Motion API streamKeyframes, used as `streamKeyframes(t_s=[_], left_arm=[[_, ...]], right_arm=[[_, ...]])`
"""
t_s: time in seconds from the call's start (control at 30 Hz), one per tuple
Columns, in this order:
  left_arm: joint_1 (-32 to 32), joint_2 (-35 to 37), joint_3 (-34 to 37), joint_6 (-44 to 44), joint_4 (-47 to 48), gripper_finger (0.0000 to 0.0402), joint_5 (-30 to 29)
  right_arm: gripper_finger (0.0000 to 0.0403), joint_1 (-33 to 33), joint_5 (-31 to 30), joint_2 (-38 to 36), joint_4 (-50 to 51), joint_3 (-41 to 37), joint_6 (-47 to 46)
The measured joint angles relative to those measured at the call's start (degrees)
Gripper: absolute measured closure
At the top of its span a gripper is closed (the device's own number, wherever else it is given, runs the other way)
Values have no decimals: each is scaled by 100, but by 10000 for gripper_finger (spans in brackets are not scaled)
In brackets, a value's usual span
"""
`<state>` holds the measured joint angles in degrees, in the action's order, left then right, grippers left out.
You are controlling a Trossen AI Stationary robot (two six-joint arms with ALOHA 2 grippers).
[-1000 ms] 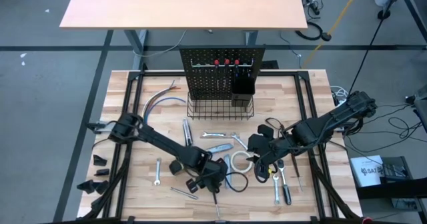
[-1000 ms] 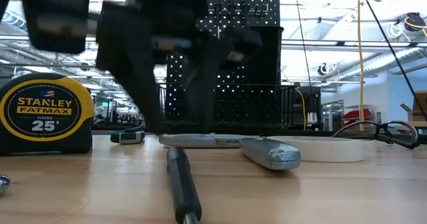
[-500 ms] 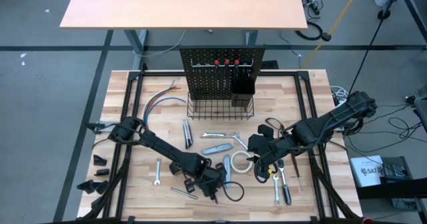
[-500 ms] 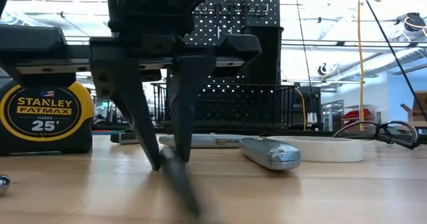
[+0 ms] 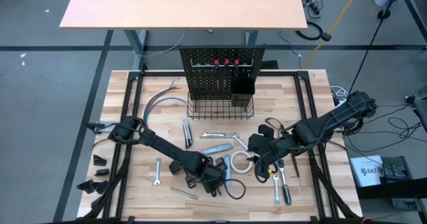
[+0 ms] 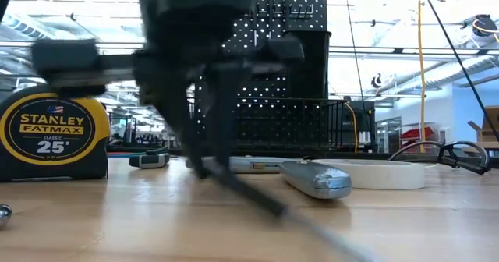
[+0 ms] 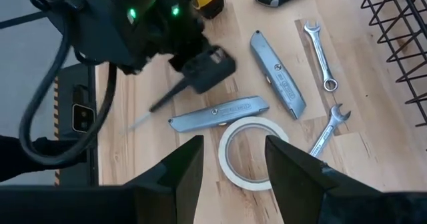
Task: Hang tools onto peg board
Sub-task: Hang the nut driver onto the pegboard
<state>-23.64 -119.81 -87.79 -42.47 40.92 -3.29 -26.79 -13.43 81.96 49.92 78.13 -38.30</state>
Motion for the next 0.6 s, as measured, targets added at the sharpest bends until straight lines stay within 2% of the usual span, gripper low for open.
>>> streamKeyframes(t_s=[0.17, 0.3, 0.5, 0.6], left_arm=[[64, 174, -722, 12, 1183, 359, -486], [75, 569, -1196, 13, 1746, 360, -988], [75, 1445, -1678, 14, 2482, 361, -2114], [75, 1930, -1881, 14, 2708, 361, -2844]], right_arm=[[248, 0, 35, -24, -8, 0, -156], [248, 0, 39, -226, -50, 0, -368], [248, 1, 2, -881, -517, -2, -497], [248, 54, -26, -1222, -1105, -2, -464]])
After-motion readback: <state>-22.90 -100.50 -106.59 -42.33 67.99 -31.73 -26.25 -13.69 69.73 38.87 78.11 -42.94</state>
